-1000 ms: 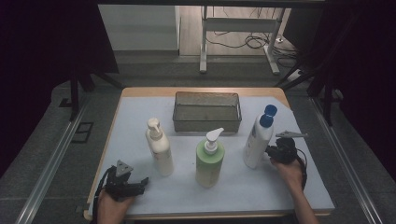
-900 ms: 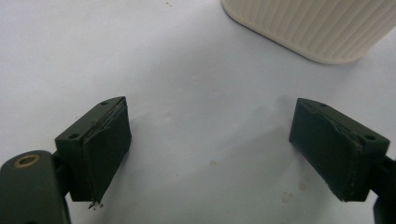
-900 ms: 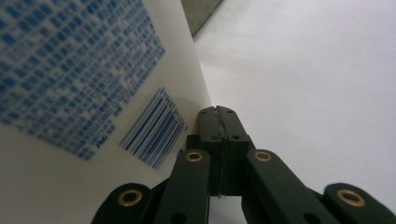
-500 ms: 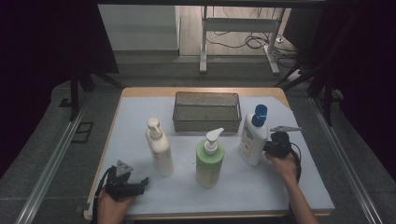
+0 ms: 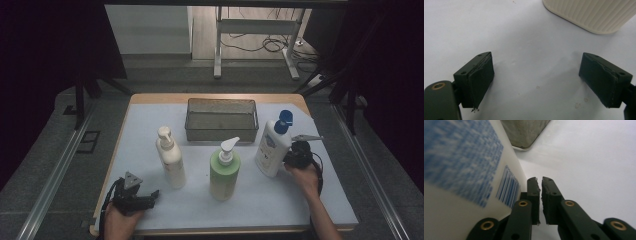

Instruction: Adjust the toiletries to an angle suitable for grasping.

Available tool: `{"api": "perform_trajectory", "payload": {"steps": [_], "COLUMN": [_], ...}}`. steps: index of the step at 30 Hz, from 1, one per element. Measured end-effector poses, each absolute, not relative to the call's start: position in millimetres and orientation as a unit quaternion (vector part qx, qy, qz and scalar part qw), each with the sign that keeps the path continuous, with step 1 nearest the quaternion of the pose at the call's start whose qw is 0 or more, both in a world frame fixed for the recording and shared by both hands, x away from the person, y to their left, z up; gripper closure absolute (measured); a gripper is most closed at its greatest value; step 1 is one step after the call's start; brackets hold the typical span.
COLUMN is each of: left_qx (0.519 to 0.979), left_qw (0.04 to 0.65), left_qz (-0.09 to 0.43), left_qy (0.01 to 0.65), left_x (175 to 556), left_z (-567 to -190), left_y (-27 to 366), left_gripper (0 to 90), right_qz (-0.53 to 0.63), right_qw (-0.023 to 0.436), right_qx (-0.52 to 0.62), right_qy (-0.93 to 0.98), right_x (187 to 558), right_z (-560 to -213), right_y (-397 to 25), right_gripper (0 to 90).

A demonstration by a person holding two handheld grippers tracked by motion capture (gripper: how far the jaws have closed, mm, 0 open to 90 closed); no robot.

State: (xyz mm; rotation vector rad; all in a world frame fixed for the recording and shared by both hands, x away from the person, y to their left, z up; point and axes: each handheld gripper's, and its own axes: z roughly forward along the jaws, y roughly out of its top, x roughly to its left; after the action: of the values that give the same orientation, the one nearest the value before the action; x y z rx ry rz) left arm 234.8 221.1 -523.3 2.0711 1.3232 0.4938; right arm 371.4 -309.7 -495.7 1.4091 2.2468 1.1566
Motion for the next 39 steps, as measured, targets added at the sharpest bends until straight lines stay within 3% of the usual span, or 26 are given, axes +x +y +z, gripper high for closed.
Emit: {"api": "perform_trajectory", "payload": {"steps": [5, 6, 8, 9, 10, 13, 24, 30, 39], "left_qx": [0.785, 0.785, 0.785, 0.784, 0.784, 0.784, 0.784, 0.784, 0.784], "left_qw": [0.312, 0.312, 0.312, 0.313, 0.313, 0.313, 0.313, 0.313, 0.312], "left_qz": [0.187, 0.187, 0.187, 0.187, 0.187, 0.187, 0.188, 0.188, 0.189], "left_qy": [0.502, 0.501, 0.501, 0.502, 0.502, 0.502, 0.502, 0.502, 0.501], "left_x": [234.7, 234.7, 234.7, 234.7, 234.7, 234.6, 234.5, 234.5, 234.6], "left_z": [-523.3, -523.3, -523.2, -523.3, -523.3, -523.3, -523.3, -523.4, -523.3], "left_y": [221.0, 221.1, 221.1, 220.9, 220.9, 220.9, 220.8, 220.8, 220.9], "left_gripper": [12.5, 12.5, 12.5, 12.5, 12.5, 12.5, 12.6, 12.6, 12.6], "right_qz": [0.389, 0.384, 0.381, 0.374, 0.374, 0.368, 0.382, 0.387, 0.409], "right_qw": [0.148, 0.158, 0.162, 0.172, 0.172, 0.186, 0.203, 0.201, 0.188], "right_qx": [0.480, 0.482, 0.482, 0.482, 0.482, 0.477, 0.462, 0.459, 0.451], "right_qy": [0.773, 0.771, 0.772, 0.774, 0.774, 0.777, 0.774, 0.774, 0.771], "right_x": [362.0, 356.4, 354.7, 349.2, 349.2, 338.8, 314.8, 299.1, 287.1], "right_z": [-488.7, -485.6, -484.9, -483.2, -483.2, -482.5, -478.8, -474.9, -468.1], "right_y": [-314.4, -317.6, -319.1, -323.3, -323.3, -328.6, -339.0, -339.5, -340.6], "right_gripper": [67.8, 58.5, 54.7, 44.4, 44.4, 33.5, 30.4, 17.0, 12.6]}}
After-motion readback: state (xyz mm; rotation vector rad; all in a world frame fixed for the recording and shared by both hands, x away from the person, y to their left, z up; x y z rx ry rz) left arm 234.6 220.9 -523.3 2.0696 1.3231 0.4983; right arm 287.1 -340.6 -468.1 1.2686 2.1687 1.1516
